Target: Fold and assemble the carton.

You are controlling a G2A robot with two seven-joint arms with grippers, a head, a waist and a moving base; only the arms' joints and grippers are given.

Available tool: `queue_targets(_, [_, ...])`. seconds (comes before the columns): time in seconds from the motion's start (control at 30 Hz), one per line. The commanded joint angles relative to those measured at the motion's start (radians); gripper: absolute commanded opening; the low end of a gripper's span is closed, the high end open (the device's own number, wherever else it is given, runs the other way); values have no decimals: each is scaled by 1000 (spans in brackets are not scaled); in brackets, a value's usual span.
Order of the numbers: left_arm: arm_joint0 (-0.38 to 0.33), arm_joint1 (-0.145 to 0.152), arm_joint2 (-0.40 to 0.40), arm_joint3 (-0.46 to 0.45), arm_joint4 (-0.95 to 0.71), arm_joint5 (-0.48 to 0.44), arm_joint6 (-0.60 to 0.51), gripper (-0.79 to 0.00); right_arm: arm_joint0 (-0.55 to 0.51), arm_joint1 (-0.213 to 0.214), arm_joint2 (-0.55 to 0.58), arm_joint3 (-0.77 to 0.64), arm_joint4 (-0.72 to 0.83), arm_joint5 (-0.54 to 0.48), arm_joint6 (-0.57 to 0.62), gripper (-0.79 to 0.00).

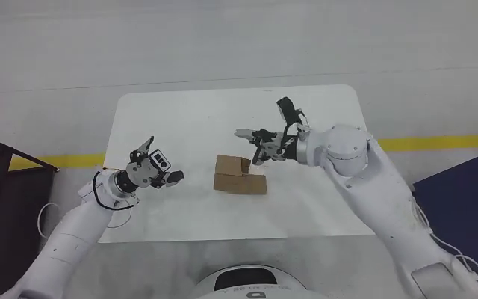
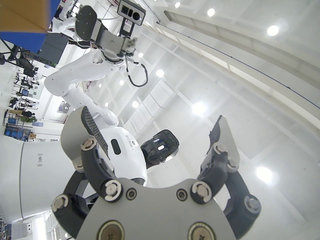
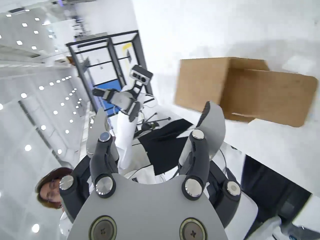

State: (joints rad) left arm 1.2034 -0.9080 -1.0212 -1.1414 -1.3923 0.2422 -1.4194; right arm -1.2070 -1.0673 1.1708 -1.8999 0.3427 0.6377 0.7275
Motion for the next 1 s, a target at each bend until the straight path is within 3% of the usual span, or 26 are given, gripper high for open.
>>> queue_targets(0.0, [0, 0, 0, 0, 0, 0, 0, 0, -67, 5, 51, -6, 42, -85, 0, 0])
queue_targets(0.23, [0, 0, 0, 0, 0, 0, 0, 0, -242, 2, 164, 69, 248, -431, -42, 0])
queue_targets(0.43, [-5, 4, 24, -113, 258, -69, 115, 0, -351, -8, 215, 182, 455, -675, 16, 0])
queue_targets(0.57, [-28, 9, 30, -193, 440, -96, 175, 0, -398, -10, 222, 231, 500, -726, 65, 0])
queue_targets(0.7, [-43, 15, 27, -217, 596, -121, 241, 0, -419, -12, 216, 248, 508, -744, 87, 0])
queue_targets(0.97, [-43, 13, 15, -200, 610, -113, 228, 0, -418, -14, 195, 258, 495, -700, 124, 0])
